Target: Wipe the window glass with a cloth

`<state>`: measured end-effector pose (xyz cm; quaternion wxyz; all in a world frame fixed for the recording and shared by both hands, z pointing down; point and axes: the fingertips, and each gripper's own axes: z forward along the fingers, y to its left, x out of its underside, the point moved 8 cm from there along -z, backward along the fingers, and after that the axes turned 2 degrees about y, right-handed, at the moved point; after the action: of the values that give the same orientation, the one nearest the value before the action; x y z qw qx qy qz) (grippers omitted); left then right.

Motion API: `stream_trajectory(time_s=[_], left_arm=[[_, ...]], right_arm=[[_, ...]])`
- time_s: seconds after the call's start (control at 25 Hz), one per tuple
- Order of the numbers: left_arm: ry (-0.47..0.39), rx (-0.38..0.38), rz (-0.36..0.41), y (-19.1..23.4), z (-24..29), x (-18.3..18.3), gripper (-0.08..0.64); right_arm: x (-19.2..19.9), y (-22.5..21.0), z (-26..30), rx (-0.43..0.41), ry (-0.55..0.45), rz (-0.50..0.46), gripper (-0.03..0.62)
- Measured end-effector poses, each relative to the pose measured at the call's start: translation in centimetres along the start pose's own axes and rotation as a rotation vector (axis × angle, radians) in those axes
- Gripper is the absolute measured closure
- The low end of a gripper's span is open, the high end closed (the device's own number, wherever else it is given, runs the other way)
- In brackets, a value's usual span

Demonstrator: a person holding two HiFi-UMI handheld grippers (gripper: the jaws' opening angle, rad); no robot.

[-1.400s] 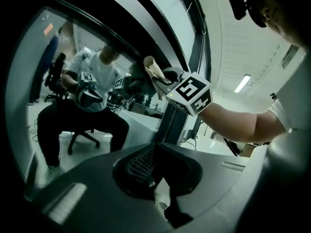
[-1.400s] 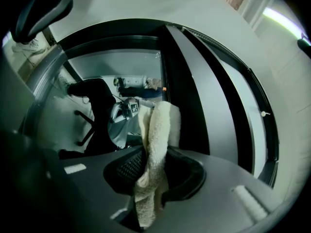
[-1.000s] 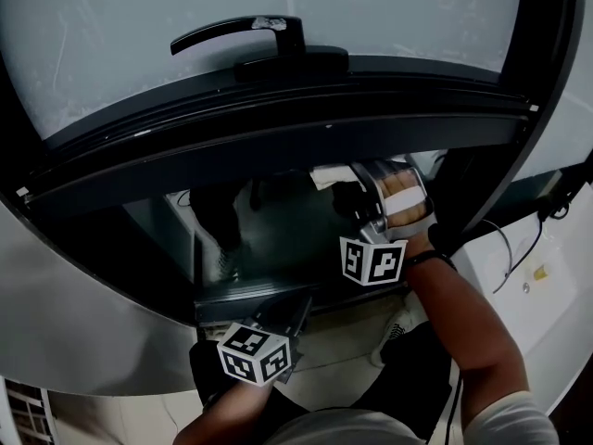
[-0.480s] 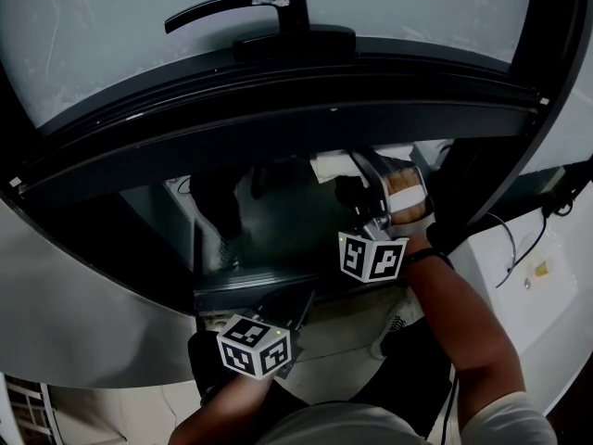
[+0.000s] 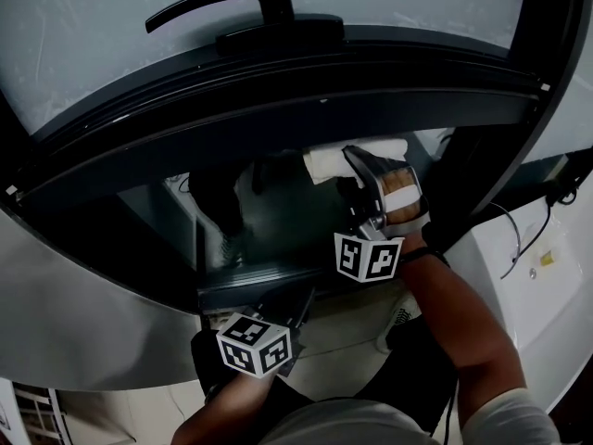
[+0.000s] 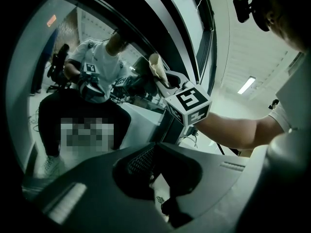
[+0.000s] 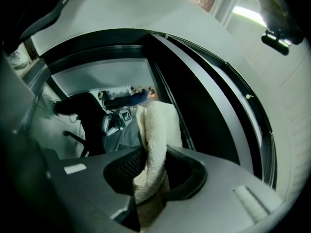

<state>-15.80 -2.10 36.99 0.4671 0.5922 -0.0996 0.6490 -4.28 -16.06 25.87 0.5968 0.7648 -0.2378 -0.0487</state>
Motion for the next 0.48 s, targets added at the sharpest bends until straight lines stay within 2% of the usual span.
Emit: stream_trajectory(time_s=[0.48], left_arm=[[0.002, -0.030, -0.011, 0.9, 0.1, 0.1, 0.543]], right_arm=[[0.4, 2.1, -0.6, -0.006, 0.001, 0.025, 0.506]])
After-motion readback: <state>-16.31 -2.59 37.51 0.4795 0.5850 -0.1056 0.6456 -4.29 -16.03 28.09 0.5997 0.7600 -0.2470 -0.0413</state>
